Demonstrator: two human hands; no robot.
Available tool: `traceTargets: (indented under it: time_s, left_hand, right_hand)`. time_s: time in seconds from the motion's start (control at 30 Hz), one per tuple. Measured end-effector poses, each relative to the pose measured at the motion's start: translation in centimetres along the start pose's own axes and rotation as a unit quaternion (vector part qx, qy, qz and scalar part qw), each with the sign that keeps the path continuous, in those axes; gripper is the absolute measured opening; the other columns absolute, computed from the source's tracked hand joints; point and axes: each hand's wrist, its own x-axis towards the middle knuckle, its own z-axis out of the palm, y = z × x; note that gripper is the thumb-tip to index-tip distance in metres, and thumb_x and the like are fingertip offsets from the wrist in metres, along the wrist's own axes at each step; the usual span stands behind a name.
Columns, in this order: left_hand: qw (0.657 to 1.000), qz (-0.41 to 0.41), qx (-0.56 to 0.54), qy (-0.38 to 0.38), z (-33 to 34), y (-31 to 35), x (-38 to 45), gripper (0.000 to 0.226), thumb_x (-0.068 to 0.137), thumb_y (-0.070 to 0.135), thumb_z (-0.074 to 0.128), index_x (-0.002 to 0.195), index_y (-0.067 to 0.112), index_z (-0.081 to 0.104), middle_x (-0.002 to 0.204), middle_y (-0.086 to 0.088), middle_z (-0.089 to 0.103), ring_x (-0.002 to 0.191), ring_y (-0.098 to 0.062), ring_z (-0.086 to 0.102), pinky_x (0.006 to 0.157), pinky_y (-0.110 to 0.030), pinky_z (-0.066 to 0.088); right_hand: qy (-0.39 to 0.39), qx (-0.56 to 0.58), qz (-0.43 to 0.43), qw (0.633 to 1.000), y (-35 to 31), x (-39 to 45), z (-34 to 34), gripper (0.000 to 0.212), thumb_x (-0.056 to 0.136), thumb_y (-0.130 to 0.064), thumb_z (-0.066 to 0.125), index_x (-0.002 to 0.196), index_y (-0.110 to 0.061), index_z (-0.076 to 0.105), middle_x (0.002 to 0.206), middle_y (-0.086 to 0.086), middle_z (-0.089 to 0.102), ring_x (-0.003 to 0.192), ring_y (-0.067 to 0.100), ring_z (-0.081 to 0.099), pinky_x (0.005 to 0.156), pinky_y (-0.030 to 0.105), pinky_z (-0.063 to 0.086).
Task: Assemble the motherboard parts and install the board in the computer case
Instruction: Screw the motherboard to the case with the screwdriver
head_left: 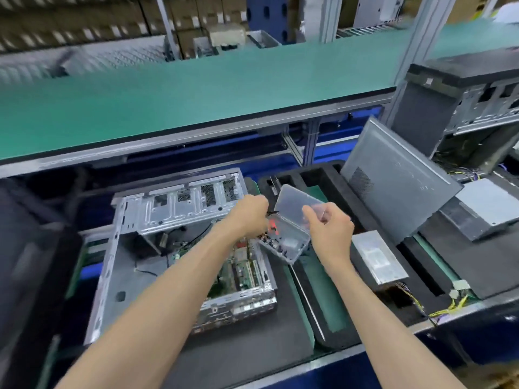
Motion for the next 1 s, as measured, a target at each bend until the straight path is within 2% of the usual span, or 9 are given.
traceTargets:
  time_s: [0.1,0.2,0.27,0.33,0.43,0.63,0.73,0.83,1.0]
  left_hand:
    - [0.998,-0.038,-0.049,0.006,-1.5,-3.7,-2.4,0.015,0.076,0.009,0.058,0.064,0.001,0.061,0.057,-0.012,0.057,0.064,-0.030,0.062,0.058,-0.041,0.052]
    - [0.993,-0.066,-0.101,0.017,-2.1,-6.9,-4.6,0.017,0.083,0.007,0.060,0.072,0.000,0.071,0.068,-0.015,0.070,0.063,-0.024,0.066,0.062,-0.041,0.059]
    - [0.991,-0.074,-0.104,0.026,-2.4,-8.3,-5.7,0.018,0.084,0.005,0.058,0.072,0.003,0.072,0.069,-0.014,0.070,0.061,-0.020,0.064,0.060,-0.036,0.059]
    - [0.992,-0.071,-0.099,0.045,-2.6,-9.3,-6.4,0.019,0.085,0.006,0.058,0.073,0.002,0.072,0.071,-0.015,0.071,0.058,-0.019,0.063,0.056,-0.033,0.054]
    - [0.987,-0.057,-0.132,0.075,-2.5,-10.4,-6.9,0.018,0.088,0.009,0.060,0.074,0.009,0.072,0.071,-0.004,0.070,0.066,-0.019,0.067,0.062,-0.035,0.056]
    - [0.974,-0.020,-0.215,0.066,-2.3,-11.5,-7.2,0.010,0.093,0.027,0.061,0.099,0.031,0.069,0.066,0.003,0.068,0.057,-0.016,0.063,0.053,-0.025,0.046]
    - [0.968,-0.024,-0.238,0.079,-2.6,-11.0,-6.8,0.019,0.091,0.043,0.056,0.091,0.031,0.070,0.064,0.005,0.071,0.055,-0.013,0.064,0.049,-0.024,0.047]
    - [0.956,-0.013,-0.283,0.080,-2.8,-10.0,-6.1,0.023,0.092,0.041,0.056,0.084,0.026,0.072,0.063,0.006,0.071,0.054,-0.014,0.066,0.048,-0.023,0.050]
    - [0.976,0.007,-0.172,0.131,-2.5,-8.8,-4.3,0.037,0.093,0.027,0.055,0.062,0.010,0.062,0.055,-0.001,0.060,0.054,-0.015,0.051,0.061,-0.031,0.042]
  right_hand:
    - [-0.040,0.054,0.028,0.997,-1.6,-1.9,3.6,0.039,0.091,-0.029,0.067,0.073,0.005,0.058,0.064,0.013,0.055,0.061,0.016,0.047,0.062,0.033,0.039]
    - [-0.082,0.098,0.059,0.990,-3.1,-4.0,7.1,0.047,0.094,-0.030,0.062,0.056,-0.011,0.044,0.054,-0.005,0.034,0.055,0.008,0.032,0.056,0.025,0.031]
    - [-0.098,0.126,0.067,0.985,-3.7,-5.0,9.1,0.046,0.097,-0.034,0.058,0.059,-0.009,0.052,0.054,-0.002,0.041,0.054,0.006,0.038,0.053,0.023,0.038]
    - [-0.115,0.131,0.078,0.982,-4.2,-5.6,10.4,0.049,0.098,-0.039,0.055,0.081,0.006,0.062,0.071,0.020,0.061,0.064,0.020,0.057,0.065,0.041,0.053]
    - [-0.144,0.183,0.095,0.968,-3.9,-5.9,11.2,0.036,0.102,-0.037,0.052,0.094,-0.007,0.072,0.083,0.011,0.076,0.073,0.029,0.075,0.063,0.040,0.061]
    - [-0.132,0.193,0.101,0.967,-3.8,-6.2,11.1,0.033,0.102,-0.037,0.054,0.097,-0.009,0.072,0.086,0.008,0.077,0.074,0.031,0.076,0.072,0.046,0.062]
    - [-0.121,0.200,0.103,0.967,-4.0,-6.5,10.7,0.033,0.102,-0.034,0.054,0.099,-0.007,0.072,0.087,0.009,0.077,0.073,0.033,0.075,0.073,0.048,0.061]
    - [-0.113,0.204,0.102,0.967,-4.0,-6.7,10.4,0.033,0.102,-0.034,0.053,0.100,-0.006,0.071,0.087,0.011,0.077,0.072,0.034,0.075,0.072,0.050,0.061]
    - [-0.089,0.178,0.088,0.976,-3.8,-6.8,9.6,0.034,0.101,-0.038,0.053,0.094,-0.010,0.072,0.083,0.008,0.077,0.069,0.031,0.075,0.068,0.046,0.062]
